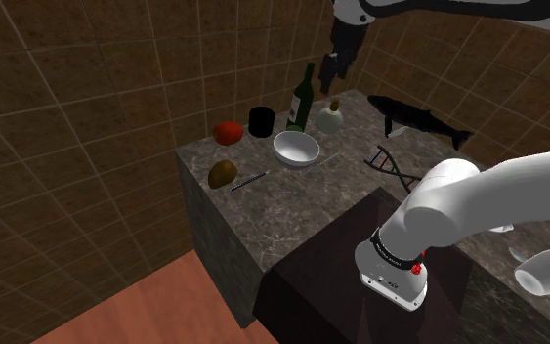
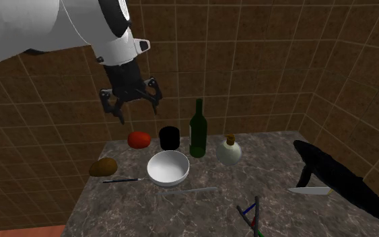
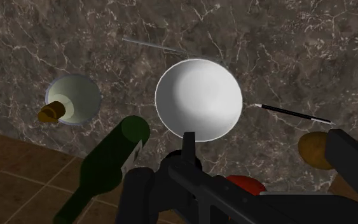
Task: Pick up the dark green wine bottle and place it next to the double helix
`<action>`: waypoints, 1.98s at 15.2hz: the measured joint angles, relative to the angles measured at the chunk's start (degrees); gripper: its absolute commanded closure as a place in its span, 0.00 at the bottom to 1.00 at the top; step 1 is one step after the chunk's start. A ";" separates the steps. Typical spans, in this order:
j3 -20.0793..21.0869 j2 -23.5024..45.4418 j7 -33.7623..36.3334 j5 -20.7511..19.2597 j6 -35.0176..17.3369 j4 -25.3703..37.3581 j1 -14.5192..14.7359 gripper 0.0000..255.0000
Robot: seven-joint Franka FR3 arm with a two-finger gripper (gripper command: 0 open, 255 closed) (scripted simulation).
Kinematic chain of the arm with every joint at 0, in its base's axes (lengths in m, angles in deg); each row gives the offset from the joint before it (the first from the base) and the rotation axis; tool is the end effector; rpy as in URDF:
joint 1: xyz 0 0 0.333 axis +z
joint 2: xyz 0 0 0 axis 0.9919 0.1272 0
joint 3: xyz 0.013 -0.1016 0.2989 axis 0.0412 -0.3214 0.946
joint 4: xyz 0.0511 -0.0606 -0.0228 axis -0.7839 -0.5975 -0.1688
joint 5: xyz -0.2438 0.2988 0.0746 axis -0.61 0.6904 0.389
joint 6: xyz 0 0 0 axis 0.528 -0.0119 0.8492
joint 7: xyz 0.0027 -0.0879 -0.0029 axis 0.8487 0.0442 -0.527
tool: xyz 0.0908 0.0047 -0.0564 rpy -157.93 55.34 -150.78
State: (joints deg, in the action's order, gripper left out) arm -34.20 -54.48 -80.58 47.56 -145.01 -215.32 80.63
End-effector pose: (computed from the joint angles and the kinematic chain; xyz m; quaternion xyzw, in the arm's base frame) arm 0.3638 -0.0490 0.5721 0.9971 0.0370 0.0116 0.0657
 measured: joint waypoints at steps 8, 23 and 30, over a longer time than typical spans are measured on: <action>-7.32 14.52 -6.66 0.60 -6.51 9.10 -1.98 0.00; -16.78 47.13 -22.08 13.53 -7.83 39.09 -7.96 0.00; -17.07 54.55 -24.95 17.12 -8.99 44.52 -10.62 0.00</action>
State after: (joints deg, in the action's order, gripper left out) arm -51.26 0.07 -105.53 64.68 -154.00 -170.80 70.01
